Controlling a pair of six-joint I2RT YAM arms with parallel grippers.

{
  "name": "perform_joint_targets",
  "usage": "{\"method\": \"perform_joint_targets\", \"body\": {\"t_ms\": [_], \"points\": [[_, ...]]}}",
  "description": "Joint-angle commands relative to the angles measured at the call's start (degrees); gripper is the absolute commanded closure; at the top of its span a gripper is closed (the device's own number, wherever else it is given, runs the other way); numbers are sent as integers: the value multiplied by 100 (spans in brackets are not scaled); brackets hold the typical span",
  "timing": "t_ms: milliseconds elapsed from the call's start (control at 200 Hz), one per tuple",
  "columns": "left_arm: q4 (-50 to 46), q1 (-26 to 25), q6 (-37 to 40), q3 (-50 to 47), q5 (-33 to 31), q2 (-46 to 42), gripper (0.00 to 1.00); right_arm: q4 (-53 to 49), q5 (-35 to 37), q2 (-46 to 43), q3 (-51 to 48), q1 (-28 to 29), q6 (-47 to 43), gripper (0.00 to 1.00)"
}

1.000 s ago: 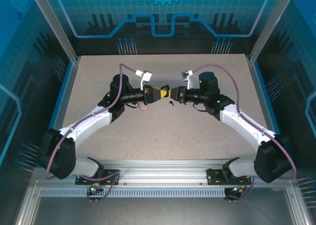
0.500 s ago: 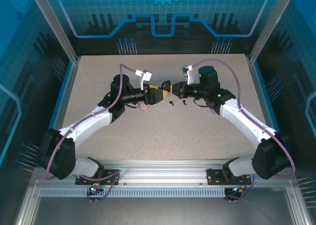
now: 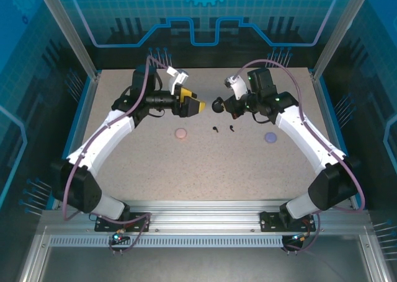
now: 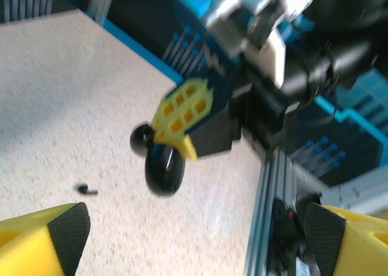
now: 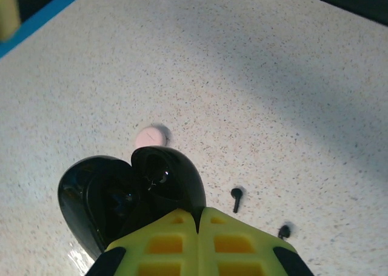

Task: Insert the wireless bluetooth earbuds into the charging case

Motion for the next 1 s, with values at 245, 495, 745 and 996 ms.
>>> {"method": "perform_joint_targets", "body": {"t_ms": [245, 495, 745, 996], "points": [[-2439, 39, 1429, 1216, 1039, 1166, 24, -1190, -267, 527, 968, 323, -1076, 100], [-2615, 31, 1536, 1427, 1171, 1405, 36, -1287, -210, 714, 1243, 541, -1095, 100], [-2817, 4, 1673, 1576, 1240, 1606, 44, -1406, -156, 820, 1467, 703, -1157, 100], [-2996, -22, 1786, 1740, 1299, 1763, 56, -1489, -46, 915, 1566, 820, -1217, 100]]}}
